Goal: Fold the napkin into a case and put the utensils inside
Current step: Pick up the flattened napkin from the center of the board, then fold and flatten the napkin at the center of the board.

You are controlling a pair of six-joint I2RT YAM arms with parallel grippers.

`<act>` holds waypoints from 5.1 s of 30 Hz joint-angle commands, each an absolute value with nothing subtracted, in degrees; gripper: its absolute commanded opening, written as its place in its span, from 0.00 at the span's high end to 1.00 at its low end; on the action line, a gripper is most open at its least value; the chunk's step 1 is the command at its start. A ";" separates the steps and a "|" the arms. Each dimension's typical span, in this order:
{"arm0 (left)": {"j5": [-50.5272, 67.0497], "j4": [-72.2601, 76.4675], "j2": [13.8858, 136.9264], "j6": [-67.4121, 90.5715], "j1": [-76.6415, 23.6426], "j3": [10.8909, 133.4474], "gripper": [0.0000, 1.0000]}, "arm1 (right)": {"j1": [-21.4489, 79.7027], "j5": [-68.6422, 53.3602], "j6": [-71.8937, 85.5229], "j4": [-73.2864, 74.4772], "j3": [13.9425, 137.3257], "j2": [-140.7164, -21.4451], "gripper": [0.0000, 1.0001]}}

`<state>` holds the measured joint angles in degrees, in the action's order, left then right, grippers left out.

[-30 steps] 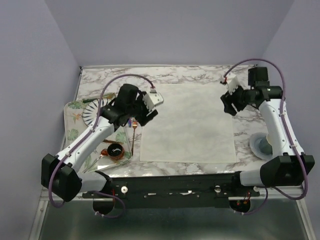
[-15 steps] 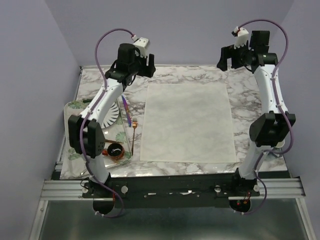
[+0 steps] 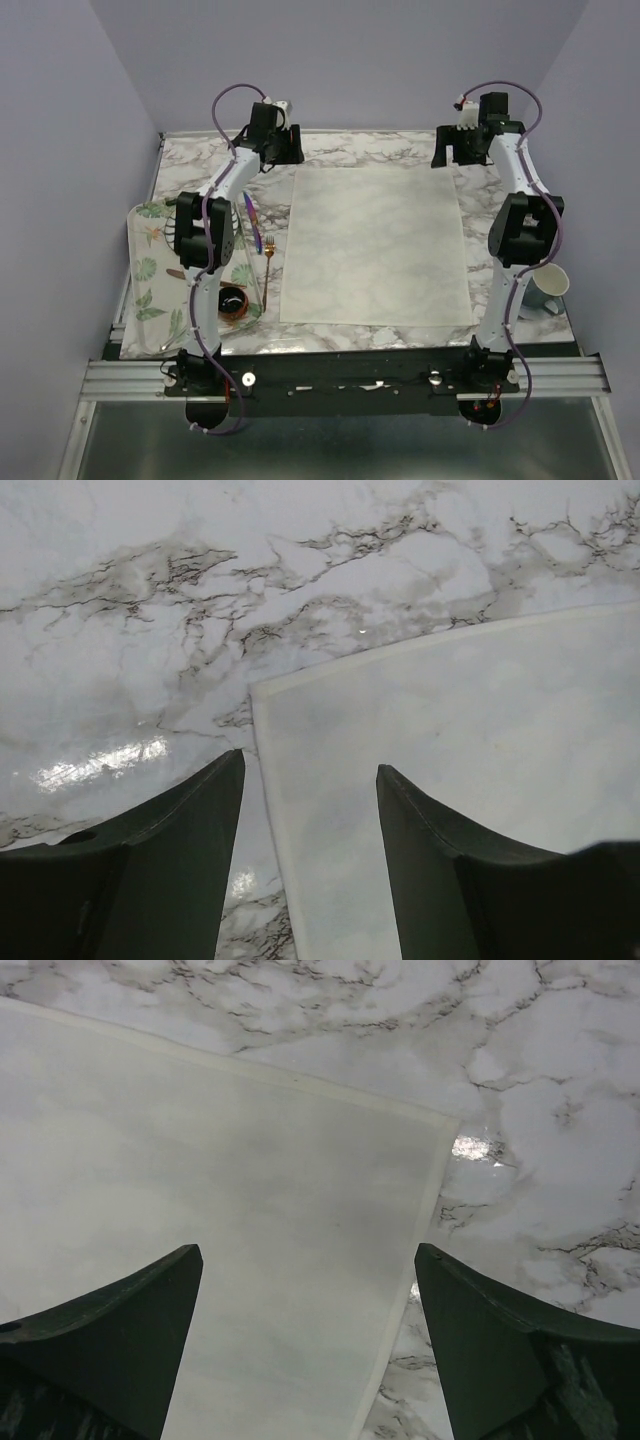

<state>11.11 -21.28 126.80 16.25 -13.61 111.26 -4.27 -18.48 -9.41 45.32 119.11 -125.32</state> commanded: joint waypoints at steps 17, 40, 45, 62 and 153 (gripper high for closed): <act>11.87 -26.19 137.02 19.42 -13.01 118.91 0.33 | -5.80 -10.20 -2.82 42.28 129.55 -141.15 0.16; 7.73 -29.36 147.30 22.59 -13.09 128.58 0.47 | -5.54 -7.38 4.22 42.19 130.25 -145.37 0.24; 8.00 -29.53 148.01 22.94 -13.27 128.58 0.47 | -4.66 -4.76 3.69 44.38 132.54 -147.04 0.37; 12.48 -30.14 152.14 19.69 -13.97 134.90 0.69 | -3.96 -10.81 0.44 45.88 133.68 -148.01 0.66; 16.70 -16.43 96.52 7.03 -15.47 66.82 1.00 | -6.15 -14.15 -26.71 44.65 78.25 -100.30 0.99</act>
<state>14.50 -14.00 102.37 9.61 -15.81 72.64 -5.26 -14.02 -21.58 43.72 84.95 -105.91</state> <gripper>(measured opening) 0.009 0.012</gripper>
